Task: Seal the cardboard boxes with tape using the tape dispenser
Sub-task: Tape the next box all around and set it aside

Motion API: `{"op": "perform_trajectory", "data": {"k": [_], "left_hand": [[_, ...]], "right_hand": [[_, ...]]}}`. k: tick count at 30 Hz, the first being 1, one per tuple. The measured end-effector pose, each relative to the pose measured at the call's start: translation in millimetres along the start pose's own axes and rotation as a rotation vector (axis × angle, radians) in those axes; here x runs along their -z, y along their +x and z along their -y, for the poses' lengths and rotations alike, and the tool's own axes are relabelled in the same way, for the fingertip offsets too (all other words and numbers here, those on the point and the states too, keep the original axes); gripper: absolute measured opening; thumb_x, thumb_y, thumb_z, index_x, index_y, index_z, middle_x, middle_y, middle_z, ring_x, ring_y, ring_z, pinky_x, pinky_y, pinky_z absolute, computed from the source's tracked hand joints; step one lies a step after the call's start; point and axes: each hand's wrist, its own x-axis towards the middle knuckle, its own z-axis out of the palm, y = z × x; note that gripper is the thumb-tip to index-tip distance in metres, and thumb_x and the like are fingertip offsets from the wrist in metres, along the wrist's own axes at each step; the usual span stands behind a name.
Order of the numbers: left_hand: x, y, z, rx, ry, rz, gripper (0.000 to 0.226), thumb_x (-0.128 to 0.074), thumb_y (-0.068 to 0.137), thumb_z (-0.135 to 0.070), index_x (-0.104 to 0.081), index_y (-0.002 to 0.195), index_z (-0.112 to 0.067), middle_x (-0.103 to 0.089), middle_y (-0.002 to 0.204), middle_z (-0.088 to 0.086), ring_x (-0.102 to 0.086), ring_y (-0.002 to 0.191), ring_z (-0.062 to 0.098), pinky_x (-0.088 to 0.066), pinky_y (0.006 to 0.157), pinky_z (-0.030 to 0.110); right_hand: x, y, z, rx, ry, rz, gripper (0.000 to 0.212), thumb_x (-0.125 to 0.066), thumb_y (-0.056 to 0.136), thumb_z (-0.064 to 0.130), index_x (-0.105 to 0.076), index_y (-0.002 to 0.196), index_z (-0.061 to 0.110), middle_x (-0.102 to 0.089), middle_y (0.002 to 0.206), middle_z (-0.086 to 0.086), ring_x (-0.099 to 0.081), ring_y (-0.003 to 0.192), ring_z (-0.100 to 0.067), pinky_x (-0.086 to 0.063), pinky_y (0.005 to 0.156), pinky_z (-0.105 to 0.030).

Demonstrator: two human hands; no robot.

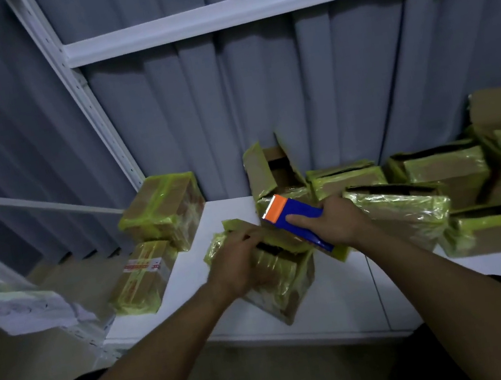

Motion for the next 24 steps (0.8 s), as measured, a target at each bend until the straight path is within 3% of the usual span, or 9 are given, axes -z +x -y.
{"op": "perform_trajectory", "data": {"k": [2,4,6,9,13,17,19,22,24], "left_hand": [[5,4,27,0.106,0.169,0.207,0.124,-0.086,0.058,-0.061,-0.010,0.155,-0.045,0.002,0.165,-0.005,0.009,0.152,0.034,-0.007,0.119,0.063],[6,3,41,0.163,0.218,0.336,0.126,-0.084,0.063,-0.060,0.002,0.155,-0.045,0.014,0.164,-0.009,0.028,0.147,0.030,0.005,0.114,0.066],[4,1,45,0.154,0.225,0.343,0.114,-0.078,0.068,-0.064,-0.008,0.155,-0.043,0.002,0.167,-0.006,0.023,0.149,0.029,0.006,0.115,0.066],[-5,-2,43,0.145,0.224,0.330,0.111,-0.052,0.056,-0.092,-0.022,0.152,-0.045,-0.013,0.164,-0.003,0.013,0.152,0.028,0.009,0.113,0.069],[-33,-17,14,0.167,0.222,0.307,0.121,-0.020,0.047,-0.106,-0.022,0.151,-0.044,-0.023,0.153,0.010,-0.020,0.144,0.036,-0.019,0.115,0.066],[-51,-37,-12,0.134,0.243,0.184,0.098,-0.043,0.074,-0.088,-0.029,0.151,-0.028,-0.038,0.140,0.006,-0.044,0.126,0.027,-0.051,0.095,0.043],[-52,-43,-14,0.045,0.183,0.145,0.080,-0.056,0.087,-0.067,-0.034,0.149,-0.022,-0.042,0.144,0.002,-0.046,0.127,0.022,-0.052,0.096,0.039],[-40,-50,-15,0.027,0.085,0.202,0.049,-0.052,0.098,-0.053,-0.047,0.141,-0.032,-0.054,0.140,0.000,-0.059,0.119,0.020,-0.055,0.095,0.045],[-35,-55,-12,0.039,0.011,0.188,0.060,-0.063,0.091,-0.050,-0.042,0.146,-0.035,-0.043,0.153,0.002,-0.046,0.136,0.024,-0.048,0.105,0.047]], "right_hand": [[0,1,-4,-0.001,-0.007,-0.005,0.072,-0.067,0.083,0.071,-0.068,0.092,0.000,-0.071,0.086,-0.015,-0.069,0.080,-0.025,-0.057,0.077,-0.042],[-2,3,-8,-0.001,-0.016,-0.001,0.075,-0.067,0.082,0.072,-0.067,0.090,-0.002,-0.071,0.084,-0.015,-0.068,0.078,-0.025,-0.055,0.074,-0.041],[-3,4,-10,-0.001,-0.019,0.010,0.072,-0.067,0.081,0.073,-0.063,0.080,0.001,-0.066,0.075,-0.013,-0.063,0.068,-0.023,-0.049,0.064,-0.036],[-1,3,-10,0.013,0.000,0.028,0.067,-0.067,0.081,0.073,-0.060,0.075,0.007,-0.060,0.067,-0.009,-0.059,0.061,-0.019,-0.043,0.060,-0.031],[5,-1,-7,0.045,0.009,0.059,0.065,-0.065,0.084,0.070,-0.060,0.074,0.006,-0.062,0.070,-0.015,-0.058,0.060,-0.020,-0.040,0.057,-0.029],[5,-5,-8,0.057,0.063,0.114,0.064,-0.062,0.086,0.070,-0.060,0.073,0.008,-0.060,0.066,-0.008,-0.055,0.055,-0.017,-0.039,0.055,-0.025],[1,-5,-13,0.049,0.081,0.178,0.065,-0.060,0.087,0.072,-0.062,0.076,0.007,-0.061,0.067,-0.010,-0.056,0.056,-0.018,-0.040,0.057,-0.025],[-10,-2,-21,0.027,0.069,0.235,0.078,-0.058,0.087,0.073,-0.070,0.088,-0.004,-0.070,0.081,-0.022,-0.060,0.062,-0.022,-0.043,0.062,-0.030],[-13,2,-22,0.002,0.075,0.232,0.081,-0.058,0.087,0.074,-0.071,0.093,-0.006,-0.071,0.082,-0.020,-0.061,0.062,-0.021,-0.044,0.062,-0.030]]}}
